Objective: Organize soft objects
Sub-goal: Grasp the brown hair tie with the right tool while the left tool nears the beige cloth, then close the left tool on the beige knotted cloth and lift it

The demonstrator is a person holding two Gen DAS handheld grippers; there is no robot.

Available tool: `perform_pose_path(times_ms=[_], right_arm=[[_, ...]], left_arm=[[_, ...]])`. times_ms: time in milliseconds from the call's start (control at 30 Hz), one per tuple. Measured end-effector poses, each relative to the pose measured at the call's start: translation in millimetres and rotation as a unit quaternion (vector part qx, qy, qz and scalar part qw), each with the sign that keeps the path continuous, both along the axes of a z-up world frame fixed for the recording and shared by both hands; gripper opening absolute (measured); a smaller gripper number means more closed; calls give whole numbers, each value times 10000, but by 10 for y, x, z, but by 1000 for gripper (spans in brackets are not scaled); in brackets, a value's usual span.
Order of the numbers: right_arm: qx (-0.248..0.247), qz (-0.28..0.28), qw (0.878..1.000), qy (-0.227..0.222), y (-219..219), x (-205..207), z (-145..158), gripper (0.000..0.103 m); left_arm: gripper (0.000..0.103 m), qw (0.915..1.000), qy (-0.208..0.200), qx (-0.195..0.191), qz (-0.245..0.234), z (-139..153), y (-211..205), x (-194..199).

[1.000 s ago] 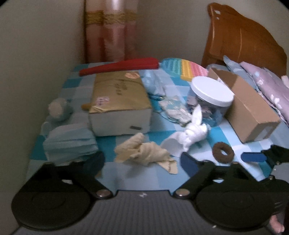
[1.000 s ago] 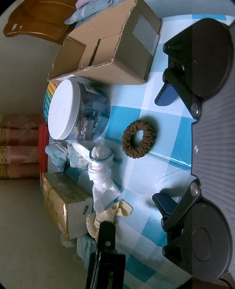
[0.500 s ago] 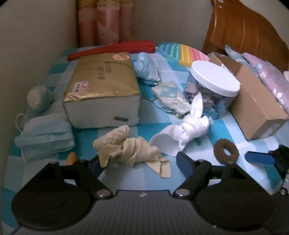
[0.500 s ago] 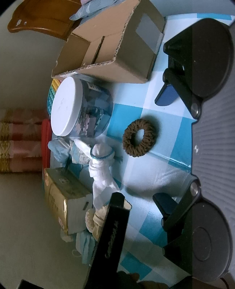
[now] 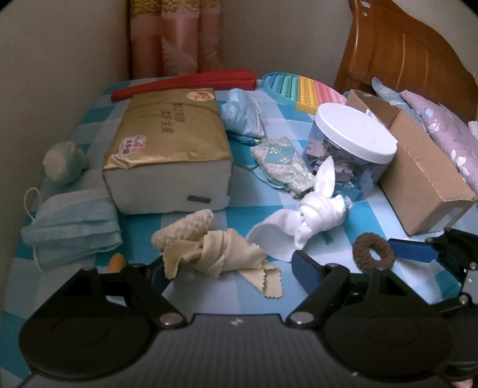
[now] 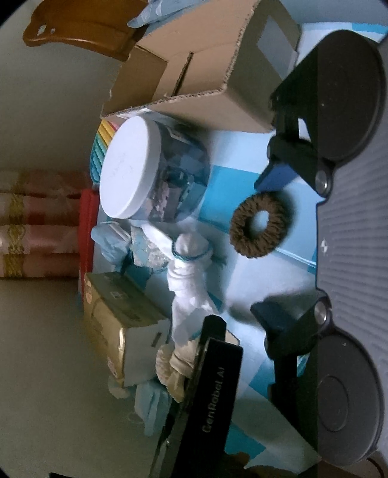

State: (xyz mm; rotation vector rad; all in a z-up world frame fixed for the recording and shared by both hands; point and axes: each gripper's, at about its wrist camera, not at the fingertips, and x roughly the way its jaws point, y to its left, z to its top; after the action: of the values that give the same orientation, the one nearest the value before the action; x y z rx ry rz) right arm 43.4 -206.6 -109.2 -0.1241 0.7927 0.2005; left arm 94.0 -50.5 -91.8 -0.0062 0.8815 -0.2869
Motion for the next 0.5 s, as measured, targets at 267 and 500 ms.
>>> perform_pose_path(times_ms=[267,500], right_arm=[[-25,-318,9995,-81,-84,23,27,48],[-120,-339,9993,-66,-88,-39,50,41]], left_arm=[[73,10000,3,-30,9,5,-29,19],[43,9997,-82,161,140,26,-2,38]])
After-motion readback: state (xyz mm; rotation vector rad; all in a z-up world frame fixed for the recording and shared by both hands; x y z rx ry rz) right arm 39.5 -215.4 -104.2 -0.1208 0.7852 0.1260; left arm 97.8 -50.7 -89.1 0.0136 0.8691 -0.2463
